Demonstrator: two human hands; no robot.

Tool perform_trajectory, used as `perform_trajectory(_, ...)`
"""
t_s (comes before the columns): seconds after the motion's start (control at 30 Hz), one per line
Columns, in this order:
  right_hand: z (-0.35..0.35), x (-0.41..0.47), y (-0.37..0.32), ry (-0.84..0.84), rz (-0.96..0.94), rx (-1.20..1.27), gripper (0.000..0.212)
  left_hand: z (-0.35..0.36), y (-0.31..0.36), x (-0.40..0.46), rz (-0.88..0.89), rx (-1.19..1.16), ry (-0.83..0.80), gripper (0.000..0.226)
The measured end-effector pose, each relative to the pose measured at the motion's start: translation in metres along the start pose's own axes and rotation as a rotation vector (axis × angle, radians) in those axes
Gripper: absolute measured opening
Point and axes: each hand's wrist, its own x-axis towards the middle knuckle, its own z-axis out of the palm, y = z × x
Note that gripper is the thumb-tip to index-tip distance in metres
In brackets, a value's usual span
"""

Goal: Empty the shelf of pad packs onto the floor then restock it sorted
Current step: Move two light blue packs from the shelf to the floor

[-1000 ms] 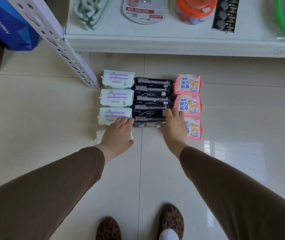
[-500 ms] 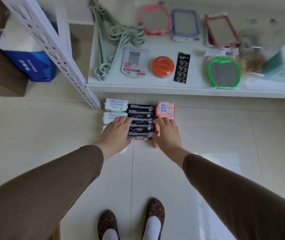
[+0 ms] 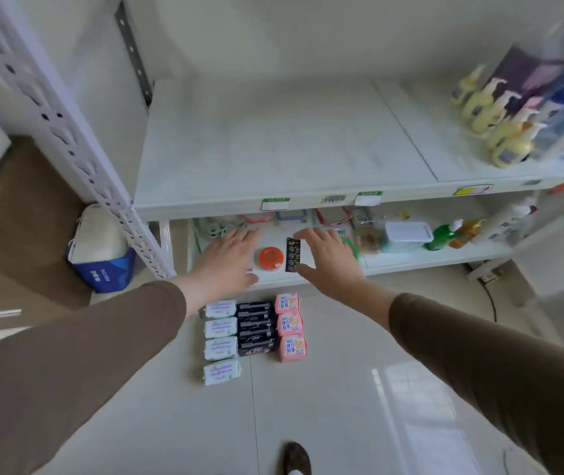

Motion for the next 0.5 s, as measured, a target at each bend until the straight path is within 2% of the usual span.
perform_trajectory(0.23, -0.168, -0.024, -0.034, 0.113, -0.032, -0.082, 0.06, -0.171, 0.059, -0.009, 0.13, 0.048, 0.147, 0.087)
perform_trajectory(0.5, -0.317, -0.051, -0.05, 0.335, -0.048, -0.135, 0.061, -0.308, 0.122, -0.015, 0.273, 0.141, 0.323, 0.086)
